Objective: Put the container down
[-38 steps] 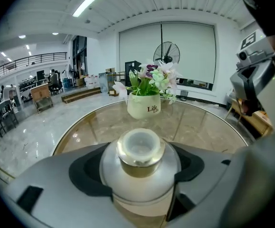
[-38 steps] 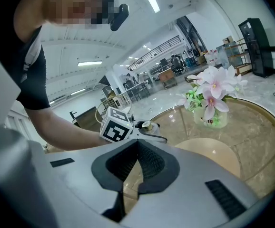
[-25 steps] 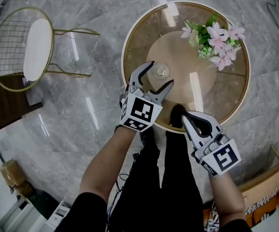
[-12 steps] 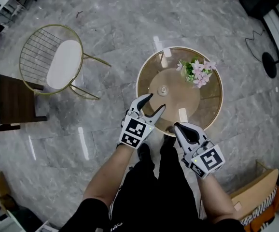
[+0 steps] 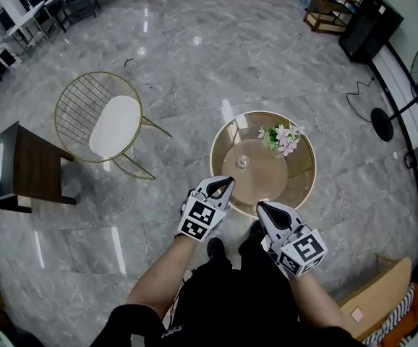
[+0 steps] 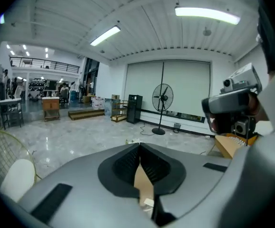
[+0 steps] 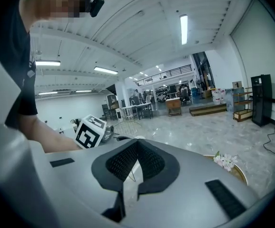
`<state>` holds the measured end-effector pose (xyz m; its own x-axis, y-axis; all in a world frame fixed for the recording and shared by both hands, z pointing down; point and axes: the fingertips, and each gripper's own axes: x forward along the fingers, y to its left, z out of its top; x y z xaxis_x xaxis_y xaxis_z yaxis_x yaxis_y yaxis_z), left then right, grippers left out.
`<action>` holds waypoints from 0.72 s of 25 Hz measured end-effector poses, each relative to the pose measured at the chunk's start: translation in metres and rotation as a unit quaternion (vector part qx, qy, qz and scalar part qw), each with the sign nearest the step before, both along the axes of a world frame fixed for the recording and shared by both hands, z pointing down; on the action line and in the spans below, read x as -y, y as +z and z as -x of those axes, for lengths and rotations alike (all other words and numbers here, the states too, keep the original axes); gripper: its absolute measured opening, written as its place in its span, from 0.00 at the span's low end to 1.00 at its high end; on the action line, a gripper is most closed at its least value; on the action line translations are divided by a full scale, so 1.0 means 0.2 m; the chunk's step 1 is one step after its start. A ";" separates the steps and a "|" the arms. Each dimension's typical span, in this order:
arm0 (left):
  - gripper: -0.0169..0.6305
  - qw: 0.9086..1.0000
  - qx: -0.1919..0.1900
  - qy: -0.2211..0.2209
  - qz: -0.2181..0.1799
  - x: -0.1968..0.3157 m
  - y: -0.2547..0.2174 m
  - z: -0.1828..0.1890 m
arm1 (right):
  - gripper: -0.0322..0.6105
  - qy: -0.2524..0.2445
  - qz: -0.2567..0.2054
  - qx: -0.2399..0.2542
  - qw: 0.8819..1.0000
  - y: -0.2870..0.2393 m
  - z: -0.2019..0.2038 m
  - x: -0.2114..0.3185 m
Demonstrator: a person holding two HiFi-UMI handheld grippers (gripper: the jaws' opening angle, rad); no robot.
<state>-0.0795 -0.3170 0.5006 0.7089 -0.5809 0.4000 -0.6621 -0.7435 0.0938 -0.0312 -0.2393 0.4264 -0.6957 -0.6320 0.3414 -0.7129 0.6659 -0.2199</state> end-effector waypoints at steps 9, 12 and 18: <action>0.05 0.998 0.034 -0.022 -0.053 -0.17 -0.37 0.13 | 0.07 -0.013 -0.036 0.041 0.998 -0.36 0.06 -0.08; 0.05 0.995 0.035 -0.047 -0.079 -0.20 -0.50 0.13 | 0.07 -0.009 -0.051 0.058 0.997 -0.46 0.00 -0.12; 0.05 0.987 0.037 -0.075 -0.135 -0.30 -0.72 0.01 | 0.07 -0.005 -0.071 0.078 0.994 -0.56 -0.28 -0.25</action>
